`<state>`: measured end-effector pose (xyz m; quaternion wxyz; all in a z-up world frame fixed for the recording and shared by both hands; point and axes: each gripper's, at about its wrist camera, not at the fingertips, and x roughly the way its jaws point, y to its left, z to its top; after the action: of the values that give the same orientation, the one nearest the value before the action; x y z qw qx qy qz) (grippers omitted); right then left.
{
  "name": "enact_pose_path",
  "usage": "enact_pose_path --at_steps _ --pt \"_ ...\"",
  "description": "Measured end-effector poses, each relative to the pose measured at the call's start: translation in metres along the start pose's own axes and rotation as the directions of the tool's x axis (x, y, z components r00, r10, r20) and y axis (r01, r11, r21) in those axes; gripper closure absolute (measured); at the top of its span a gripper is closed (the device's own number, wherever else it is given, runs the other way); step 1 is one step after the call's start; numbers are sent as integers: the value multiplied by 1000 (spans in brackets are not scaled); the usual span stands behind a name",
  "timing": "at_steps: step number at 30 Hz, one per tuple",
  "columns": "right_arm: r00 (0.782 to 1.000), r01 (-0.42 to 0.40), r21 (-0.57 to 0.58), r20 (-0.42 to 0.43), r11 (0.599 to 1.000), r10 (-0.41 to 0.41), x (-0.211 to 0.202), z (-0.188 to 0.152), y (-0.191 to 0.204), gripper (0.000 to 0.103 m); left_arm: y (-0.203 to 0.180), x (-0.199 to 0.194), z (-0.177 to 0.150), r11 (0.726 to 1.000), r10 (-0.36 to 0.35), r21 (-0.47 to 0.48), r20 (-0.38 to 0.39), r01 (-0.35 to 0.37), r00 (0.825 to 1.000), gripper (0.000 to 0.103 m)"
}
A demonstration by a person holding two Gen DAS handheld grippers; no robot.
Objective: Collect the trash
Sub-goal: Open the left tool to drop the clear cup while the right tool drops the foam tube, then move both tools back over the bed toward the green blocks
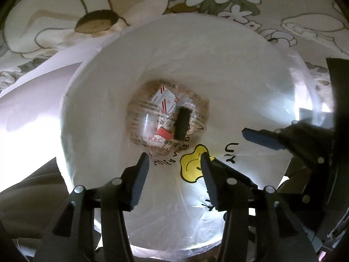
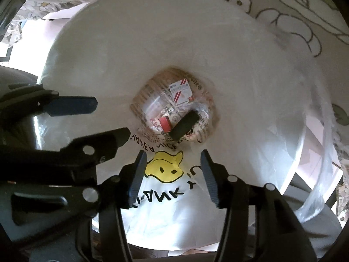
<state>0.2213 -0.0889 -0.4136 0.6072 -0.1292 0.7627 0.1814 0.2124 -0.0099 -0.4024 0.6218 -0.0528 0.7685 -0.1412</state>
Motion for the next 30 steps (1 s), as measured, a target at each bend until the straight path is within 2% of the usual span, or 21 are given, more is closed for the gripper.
enact_pose_path --at_steps 6,14,19,22,27,30 --pt "999 30 -26 -13 999 -30 0 -6 3 44 -4 3 -4 999 32 7 8 -32 999 31" --pt "999 29 -55 27 998 -27 -19 -22 10 36 -8 -22 -21 998 55 32 87 -58 995 24" --pt "997 40 -72 62 997 -35 -38 -36 15 35 -15 -46 -37 988 121 76 146 -133 982 22" --pt "996 55 -95 76 994 -48 -52 -49 18 35 -26 -63 -49 967 181 140 213 -213 960 18" --pt "988 78 -99 138 992 -64 -88 -71 15 35 -38 -94 -71 930 230 213 300 -300 926 16" --pt "978 73 -77 201 994 -56 -115 -82 8 35 -44 -120 -83 904 268 226 360 -362 894 16"
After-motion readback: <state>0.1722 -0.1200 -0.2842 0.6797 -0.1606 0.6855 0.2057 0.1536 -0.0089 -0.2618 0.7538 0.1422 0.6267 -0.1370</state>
